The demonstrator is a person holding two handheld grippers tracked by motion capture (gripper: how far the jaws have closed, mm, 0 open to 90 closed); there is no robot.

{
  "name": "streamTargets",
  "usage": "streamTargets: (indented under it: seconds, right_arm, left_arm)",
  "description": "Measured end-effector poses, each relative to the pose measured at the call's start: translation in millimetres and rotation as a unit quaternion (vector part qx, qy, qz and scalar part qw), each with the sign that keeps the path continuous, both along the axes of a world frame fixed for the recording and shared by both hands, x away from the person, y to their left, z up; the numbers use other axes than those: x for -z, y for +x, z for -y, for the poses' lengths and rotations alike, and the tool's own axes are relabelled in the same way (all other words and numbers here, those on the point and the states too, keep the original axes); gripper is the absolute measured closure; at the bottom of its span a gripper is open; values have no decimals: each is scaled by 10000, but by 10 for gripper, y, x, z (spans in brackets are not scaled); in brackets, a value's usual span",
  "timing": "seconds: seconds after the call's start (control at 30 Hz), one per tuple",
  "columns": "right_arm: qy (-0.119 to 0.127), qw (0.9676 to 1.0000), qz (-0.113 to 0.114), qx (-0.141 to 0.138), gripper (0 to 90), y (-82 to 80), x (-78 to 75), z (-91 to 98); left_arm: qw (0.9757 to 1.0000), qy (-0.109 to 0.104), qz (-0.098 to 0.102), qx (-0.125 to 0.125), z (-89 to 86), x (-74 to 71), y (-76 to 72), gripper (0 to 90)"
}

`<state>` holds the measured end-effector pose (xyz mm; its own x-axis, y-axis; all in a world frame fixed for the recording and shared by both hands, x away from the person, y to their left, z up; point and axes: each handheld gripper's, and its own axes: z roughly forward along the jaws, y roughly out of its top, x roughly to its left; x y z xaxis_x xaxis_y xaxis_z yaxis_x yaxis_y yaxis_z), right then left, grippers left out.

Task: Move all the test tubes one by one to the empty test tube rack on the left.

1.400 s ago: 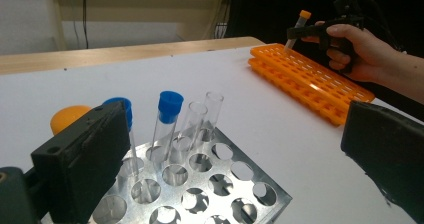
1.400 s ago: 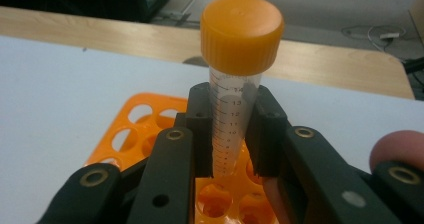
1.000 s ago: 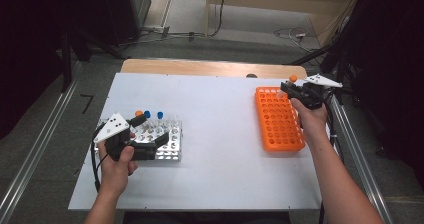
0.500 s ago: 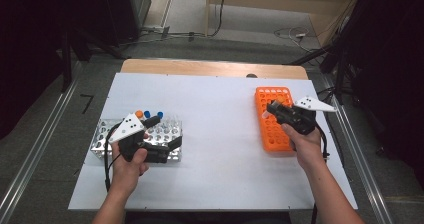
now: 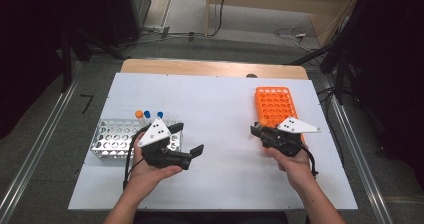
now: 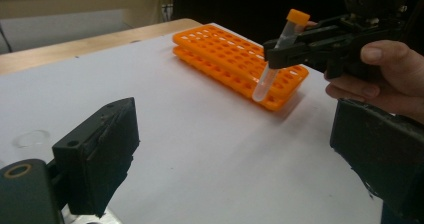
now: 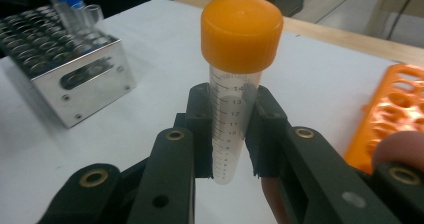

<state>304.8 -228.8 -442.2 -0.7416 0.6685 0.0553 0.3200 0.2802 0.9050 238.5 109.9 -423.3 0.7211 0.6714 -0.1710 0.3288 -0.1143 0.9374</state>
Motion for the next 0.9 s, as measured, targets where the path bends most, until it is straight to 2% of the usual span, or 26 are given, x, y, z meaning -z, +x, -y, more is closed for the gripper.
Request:
streamTargets:
  seconds: [0.2,0.3,0.43,0.57,0.6,0.8,0.9]
  right_arm:
    - [-112,9991,-11,-400,720,-136,27,-245]
    - [-79,9984,-66,-551,720,-178,30,-324]
    - [-188,9969,-67,-763,720,-248,45,-441]
    - [-281,9953,-58,-921,720,-313,50,-559]
    - [-309,9950,-70,-949,720,-326,50,-582]
    - [-413,9926,-91,-1138,720,-391,56,-703]
    - [-430,9916,-91,-1220,720,-419,57,-744]
  left_arm:
    - [9996,129,-28,262,246,47,5,161]
    - [9996,69,-37,274,306,45,10,244]
    - [9992,-33,19,405,359,25,19,394]
    - [9989,-31,59,471,439,10,6,487]
    - [9987,-69,48,502,454,7,7,503]
    - [9986,31,47,532,539,28,16,561]
    - [9985,28,-36,537,575,33,32,593]
